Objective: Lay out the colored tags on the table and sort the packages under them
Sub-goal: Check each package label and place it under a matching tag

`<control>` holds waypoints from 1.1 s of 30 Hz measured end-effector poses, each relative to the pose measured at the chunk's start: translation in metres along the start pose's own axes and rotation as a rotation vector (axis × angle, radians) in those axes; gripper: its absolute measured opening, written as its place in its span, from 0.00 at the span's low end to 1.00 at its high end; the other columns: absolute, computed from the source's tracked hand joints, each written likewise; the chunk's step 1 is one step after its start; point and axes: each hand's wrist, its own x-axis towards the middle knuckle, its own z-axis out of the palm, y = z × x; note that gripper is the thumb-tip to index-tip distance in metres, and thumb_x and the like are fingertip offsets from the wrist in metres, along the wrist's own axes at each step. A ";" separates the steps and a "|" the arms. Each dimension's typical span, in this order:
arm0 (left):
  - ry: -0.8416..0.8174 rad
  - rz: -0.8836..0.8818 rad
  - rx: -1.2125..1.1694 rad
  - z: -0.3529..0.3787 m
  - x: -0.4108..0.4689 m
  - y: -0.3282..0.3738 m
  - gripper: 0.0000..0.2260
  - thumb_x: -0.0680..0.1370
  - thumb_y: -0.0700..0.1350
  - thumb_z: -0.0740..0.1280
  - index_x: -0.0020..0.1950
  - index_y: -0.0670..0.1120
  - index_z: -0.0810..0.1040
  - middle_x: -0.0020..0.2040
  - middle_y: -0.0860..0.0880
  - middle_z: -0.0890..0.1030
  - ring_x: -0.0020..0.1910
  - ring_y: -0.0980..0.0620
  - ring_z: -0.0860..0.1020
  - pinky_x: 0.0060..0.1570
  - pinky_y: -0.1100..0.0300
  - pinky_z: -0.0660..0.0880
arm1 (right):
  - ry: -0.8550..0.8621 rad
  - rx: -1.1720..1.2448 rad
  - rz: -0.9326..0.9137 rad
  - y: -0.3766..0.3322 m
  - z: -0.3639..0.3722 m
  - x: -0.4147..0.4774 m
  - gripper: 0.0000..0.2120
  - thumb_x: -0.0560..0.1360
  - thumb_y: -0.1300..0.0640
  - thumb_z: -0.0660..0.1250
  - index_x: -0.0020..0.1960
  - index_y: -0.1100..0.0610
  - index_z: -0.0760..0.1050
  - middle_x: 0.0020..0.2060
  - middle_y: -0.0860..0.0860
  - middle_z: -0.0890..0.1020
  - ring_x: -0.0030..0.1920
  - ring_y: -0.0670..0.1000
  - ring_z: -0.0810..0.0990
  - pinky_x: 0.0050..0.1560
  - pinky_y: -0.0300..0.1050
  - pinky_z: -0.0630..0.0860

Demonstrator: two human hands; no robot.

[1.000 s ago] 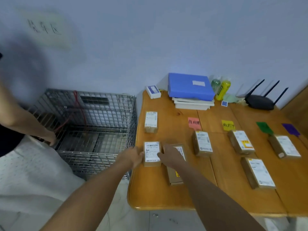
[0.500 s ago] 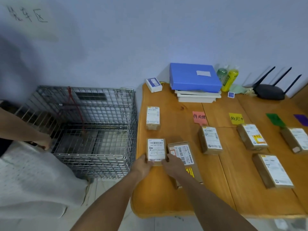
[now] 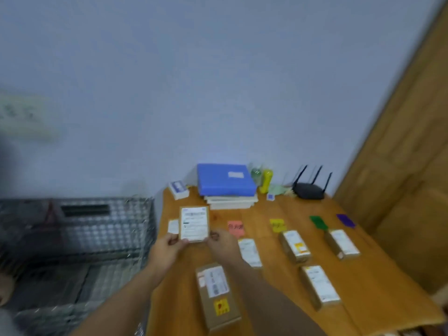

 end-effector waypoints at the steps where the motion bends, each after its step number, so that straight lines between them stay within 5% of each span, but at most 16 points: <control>1: -0.010 0.030 -0.019 0.003 -0.004 0.018 0.07 0.76 0.45 0.74 0.53 0.47 0.85 0.48 0.51 0.87 0.50 0.49 0.84 0.54 0.53 0.79 | 0.031 -0.018 -0.010 -0.008 -0.018 -0.003 0.11 0.76 0.54 0.67 0.57 0.56 0.82 0.51 0.52 0.86 0.51 0.52 0.84 0.55 0.48 0.80; 8: -0.058 0.226 -0.076 0.038 -0.032 0.143 0.07 0.79 0.41 0.71 0.56 0.43 0.81 0.50 0.49 0.84 0.45 0.59 0.79 0.40 0.70 0.71 | 0.186 0.020 -0.056 -0.048 -0.139 -0.022 0.14 0.78 0.51 0.69 0.60 0.56 0.80 0.55 0.52 0.85 0.55 0.52 0.83 0.56 0.49 0.79; 16: -0.040 0.353 -0.060 0.126 -0.065 0.239 0.12 0.78 0.49 0.72 0.59 0.45 0.81 0.56 0.50 0.84 0.54 0.51 0.81 0.55 0.58 0.76 | 0.302 0.036 -0.138 -0.028 -0.274 -0.048 0.14 0.78 0.52 0.68 0.62 0.56 0.78 0.56 0.53 0.85 0.54 0.52 0.83 0.54 0.47 0.79; 24: 0.037 0.362 -0.131 0.242 -0.134 0.300 0.13 0.80 0.49 0.69 0.61 0.44 0.79 0.58 0.49 0.83 0.53 0.52 0.79 0.39 0.70 0.70 | 0.326 0.074 -0.202 0.036 -0.389 -0.071 0.16 0.78 0.52 0.69 0.64 0.56 0.77 0.56 0.52 0.84 0.50 0.50 0.82 0.48 0.45 0.80; 29: 0.009 0.340 -0.076 0.320 -0.146 0.310 0.12 0.80 0.50 0.69 0.61 0.46 0.77 0.58 0.50 0.82 0.55 0.51 0.80 0.39 0.67 0.73 | 0.349 0.068 -0.189 0.090 -0.439 -0.077 0.14 0.79 0.55 0.68 0.63 0.57 0.78 0.57 0.52 0.84 0.50 0.48 0.80 0.39 0.33 0.72; 33: -0.012 0.354 -0.072 0.380 -0.132 0.315 0.11 0.80 0.50 0.70 0.58 0.46 0.78 0.55 0.49 0.84 0.51 0.51 0.81 0.40 0.63 0.75 | 0.354 0.098 -0.168 0.132 -0.475 -0.067 0.13 0.79 0.53 0.67 0.62 0.56 0.79 0.56 0.52 0.85 0.53 0.49 0.81 0.48 0.37 0.73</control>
